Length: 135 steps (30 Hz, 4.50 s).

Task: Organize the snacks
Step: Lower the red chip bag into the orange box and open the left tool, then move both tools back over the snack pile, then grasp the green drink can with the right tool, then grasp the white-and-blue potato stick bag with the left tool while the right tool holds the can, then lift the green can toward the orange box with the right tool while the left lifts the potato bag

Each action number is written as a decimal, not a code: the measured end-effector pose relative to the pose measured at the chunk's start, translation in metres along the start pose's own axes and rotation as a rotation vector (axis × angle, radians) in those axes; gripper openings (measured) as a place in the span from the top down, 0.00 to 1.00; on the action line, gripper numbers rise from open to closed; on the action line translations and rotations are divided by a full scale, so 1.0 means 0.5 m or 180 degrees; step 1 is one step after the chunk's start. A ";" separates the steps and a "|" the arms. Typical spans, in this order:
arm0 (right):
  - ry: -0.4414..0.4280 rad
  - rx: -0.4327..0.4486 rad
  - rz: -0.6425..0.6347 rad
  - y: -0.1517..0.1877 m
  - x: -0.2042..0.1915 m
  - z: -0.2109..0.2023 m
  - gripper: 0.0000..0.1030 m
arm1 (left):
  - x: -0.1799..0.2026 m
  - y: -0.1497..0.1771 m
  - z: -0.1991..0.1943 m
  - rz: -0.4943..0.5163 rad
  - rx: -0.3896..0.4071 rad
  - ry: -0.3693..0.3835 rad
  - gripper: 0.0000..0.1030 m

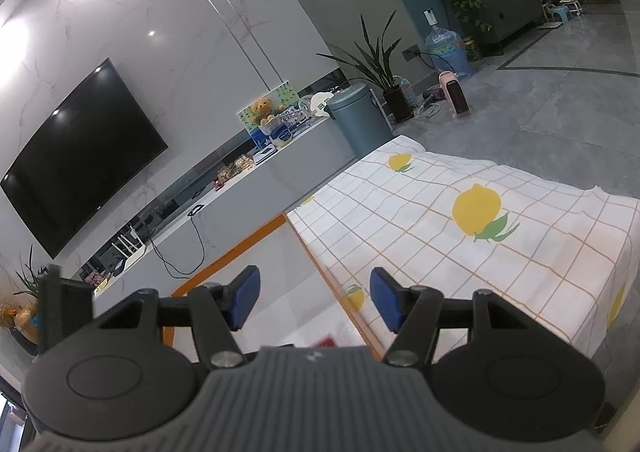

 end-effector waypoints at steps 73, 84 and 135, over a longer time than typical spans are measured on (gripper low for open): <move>-0.0286 -0.0925 -0.2684 0.512 -0.420 0.305 0.54 | -0.582 0.235 -0.255 -0.0965 0.0553 -0.0645 0.03; -0.0331 -0.0763 -0.2625 0.509 -0.416 0.313 0.79 | -0.595 0.238 -0.239 -0.1195 0.0433 -0.0319 0.03; -0.0592 -0.0192 -0.2248 0.401 -0.434 0.160 0.80 | -0.586 0.181 -0.270 -0.1468 0.0636 -0.0219 0.31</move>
Point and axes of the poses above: each gripper's, at about its wrist camera, not at the fingertips, and z roughly the way its jaws point, x to its right, y to its underside, the point moved 7 cm from there along z, roughly the way its jaws point, and after that the axes turned 7 degrees about -x, right-handed, at the moved point
